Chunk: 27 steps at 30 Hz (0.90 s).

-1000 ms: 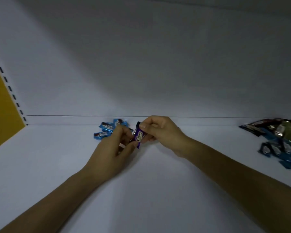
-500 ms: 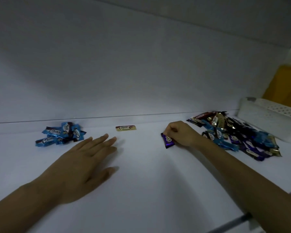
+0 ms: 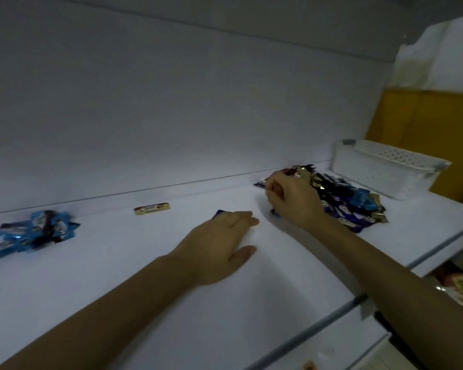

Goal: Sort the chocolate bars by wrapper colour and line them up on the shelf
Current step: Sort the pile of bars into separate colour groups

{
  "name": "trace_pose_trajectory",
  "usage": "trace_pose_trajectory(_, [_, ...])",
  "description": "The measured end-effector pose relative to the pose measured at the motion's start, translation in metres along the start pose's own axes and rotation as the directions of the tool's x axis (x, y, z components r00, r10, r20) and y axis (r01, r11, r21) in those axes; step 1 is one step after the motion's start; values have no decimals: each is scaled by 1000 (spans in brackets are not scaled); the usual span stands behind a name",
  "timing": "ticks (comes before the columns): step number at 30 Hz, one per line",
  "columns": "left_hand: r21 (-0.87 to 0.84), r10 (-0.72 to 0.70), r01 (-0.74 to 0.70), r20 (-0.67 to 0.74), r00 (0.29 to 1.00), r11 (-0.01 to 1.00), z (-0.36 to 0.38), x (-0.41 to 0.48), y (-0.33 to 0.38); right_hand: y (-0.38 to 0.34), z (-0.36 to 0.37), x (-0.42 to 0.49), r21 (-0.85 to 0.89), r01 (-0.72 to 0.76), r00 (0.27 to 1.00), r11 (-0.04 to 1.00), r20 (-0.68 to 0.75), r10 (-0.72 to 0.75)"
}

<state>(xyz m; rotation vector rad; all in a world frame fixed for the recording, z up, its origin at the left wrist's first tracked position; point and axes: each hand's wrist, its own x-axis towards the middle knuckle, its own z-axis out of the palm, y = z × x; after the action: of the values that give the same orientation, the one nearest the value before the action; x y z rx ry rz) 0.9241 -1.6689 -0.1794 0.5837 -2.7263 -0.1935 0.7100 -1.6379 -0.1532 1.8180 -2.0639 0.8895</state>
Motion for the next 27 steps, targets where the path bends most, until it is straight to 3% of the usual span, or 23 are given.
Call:
trace_pose_trajectory(3, [-154,-67,67,10,998,986,29,52,34,50,-21,-21,-139,-182,971,974,-181,155])
trace_pose_trajectory(5, [-192,-158,170,78,984,967,46,81,51,85,-30,-35,-246,-378,916,892,-238,322])
trace_pose_trajectory(8, [-148,-223,247,162,961,958,68,114,64,126,-35,-48,-304,-576,813,759,-112,572])
trace_pose_trajectory(10, [-58,-225,238,178,958,969,81,131,69,146,-31,-45,-264,-635,754,726,-8,657])
trace_pose_trajectory(13, [13,-233,235,186,954,972,89,151,70,155,-22,-19,-115,-635,766,764,33,642])
trace_pose_trajectory(16, [29,-240,238,164,957,971,97,157,69,154,-16,-9,70,-593,800,802,-64,597])
trace_pose_trajectory(20, [-2,-248,249,88,965,968,99,154,70,148,-15,-20,518,-519,767,680,-70,638])
trace_pose_trajectory(27, [-70,-191,189,-11,982,979,90,151,76,131,-17,-25,598,-392,789,699,-172,590])
